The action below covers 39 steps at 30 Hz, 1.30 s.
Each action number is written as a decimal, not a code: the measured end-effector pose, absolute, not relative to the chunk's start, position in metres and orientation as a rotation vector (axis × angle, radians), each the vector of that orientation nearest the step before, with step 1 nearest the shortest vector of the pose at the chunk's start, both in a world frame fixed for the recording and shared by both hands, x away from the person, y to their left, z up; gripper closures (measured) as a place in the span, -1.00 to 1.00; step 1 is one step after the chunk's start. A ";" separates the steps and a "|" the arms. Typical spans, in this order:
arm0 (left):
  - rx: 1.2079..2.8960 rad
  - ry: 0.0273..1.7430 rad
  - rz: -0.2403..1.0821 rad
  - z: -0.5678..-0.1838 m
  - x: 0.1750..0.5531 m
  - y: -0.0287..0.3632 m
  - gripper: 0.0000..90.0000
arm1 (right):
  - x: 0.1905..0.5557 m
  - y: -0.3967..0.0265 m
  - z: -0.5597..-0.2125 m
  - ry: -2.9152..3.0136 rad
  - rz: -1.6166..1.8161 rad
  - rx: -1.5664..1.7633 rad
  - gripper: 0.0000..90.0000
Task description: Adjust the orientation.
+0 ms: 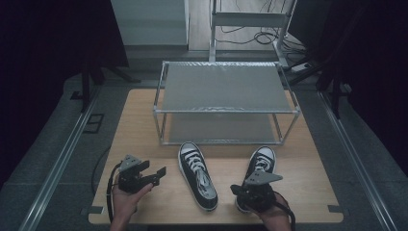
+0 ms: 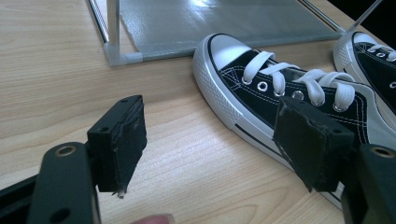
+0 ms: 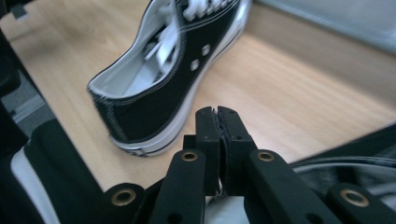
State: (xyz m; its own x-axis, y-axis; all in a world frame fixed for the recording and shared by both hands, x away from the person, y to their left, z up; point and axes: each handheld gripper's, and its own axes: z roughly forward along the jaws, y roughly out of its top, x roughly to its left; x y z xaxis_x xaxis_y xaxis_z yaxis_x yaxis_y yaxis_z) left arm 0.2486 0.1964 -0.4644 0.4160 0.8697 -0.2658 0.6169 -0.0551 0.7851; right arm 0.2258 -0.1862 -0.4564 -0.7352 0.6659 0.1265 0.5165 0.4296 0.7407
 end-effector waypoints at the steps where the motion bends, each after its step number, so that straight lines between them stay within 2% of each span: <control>1: 1.766 1.290 0.348 -0.465 0.249 0.196 -0.42 | 0.226 -0.186 -0.456 2.494 1.193 1.044 0.97; 6: 1.777 1.290 0.345 -0.466 0.249 0.194 -0.42 | 0.216 -0.166 -0.463 2.512 1.055 0.982 0.99; 20: 1.786 1.294 0.338 -0.467 0.249 0.194 -0.42 | 0.206 -0.140 -0.473 2.564 1.009 0.931 1.00; 39: 1.803 1.307 0.324 -0.469 0.250 0.193 -0.43 | 0.191 -0.114 -0.481 2.557 1.106 0.905 1.00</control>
State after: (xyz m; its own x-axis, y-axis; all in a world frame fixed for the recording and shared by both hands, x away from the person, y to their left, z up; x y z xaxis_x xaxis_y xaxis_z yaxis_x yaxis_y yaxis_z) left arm 0.2502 0.1931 -0.4688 0.4173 0.8696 -0.2638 0.6459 -0.0795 0.7593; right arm 0.1908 -0.1143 -0.4814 -0.7889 0.6128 0.0464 0.4535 0.5294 0.7170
